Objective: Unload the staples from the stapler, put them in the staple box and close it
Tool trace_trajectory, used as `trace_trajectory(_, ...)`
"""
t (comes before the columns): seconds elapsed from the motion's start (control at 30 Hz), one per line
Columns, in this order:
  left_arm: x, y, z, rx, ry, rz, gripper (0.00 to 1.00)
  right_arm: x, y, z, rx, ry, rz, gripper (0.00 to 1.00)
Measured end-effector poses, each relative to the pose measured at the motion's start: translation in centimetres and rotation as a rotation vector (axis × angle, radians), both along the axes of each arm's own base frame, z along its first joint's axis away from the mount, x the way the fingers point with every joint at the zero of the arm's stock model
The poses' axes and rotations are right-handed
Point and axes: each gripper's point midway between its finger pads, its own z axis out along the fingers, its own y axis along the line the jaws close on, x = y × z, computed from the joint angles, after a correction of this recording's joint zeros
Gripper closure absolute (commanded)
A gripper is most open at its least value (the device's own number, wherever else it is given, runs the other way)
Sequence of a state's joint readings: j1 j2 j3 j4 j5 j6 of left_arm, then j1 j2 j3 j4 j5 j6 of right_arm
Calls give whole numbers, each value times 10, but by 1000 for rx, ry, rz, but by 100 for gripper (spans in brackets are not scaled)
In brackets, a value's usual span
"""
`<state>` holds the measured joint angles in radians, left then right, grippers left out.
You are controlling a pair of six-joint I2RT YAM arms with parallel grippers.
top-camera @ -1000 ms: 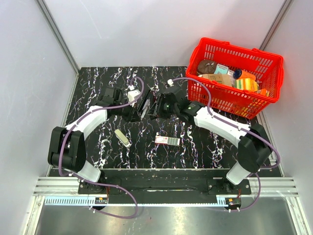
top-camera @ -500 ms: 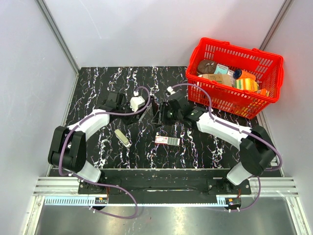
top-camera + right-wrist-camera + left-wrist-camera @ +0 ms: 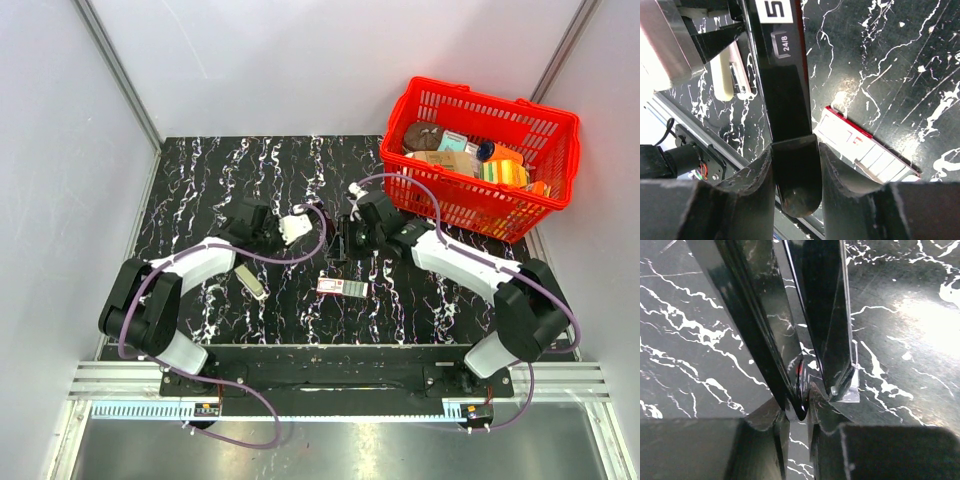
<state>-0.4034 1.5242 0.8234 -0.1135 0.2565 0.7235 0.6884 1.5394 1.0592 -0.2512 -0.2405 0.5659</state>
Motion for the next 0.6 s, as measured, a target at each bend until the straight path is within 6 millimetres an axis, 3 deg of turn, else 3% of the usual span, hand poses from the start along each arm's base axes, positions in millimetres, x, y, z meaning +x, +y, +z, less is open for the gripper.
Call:
trace_trajectory(0.33, 11, -1, -1, 110, -182, -59, 100, 5, -21, -7, -41, -6, 50, 100)
trace_trajectory(0.6, 13, 9, -8, 263, -334, -114, 100, -6, -33, -16, -81, 34, 99, 100)
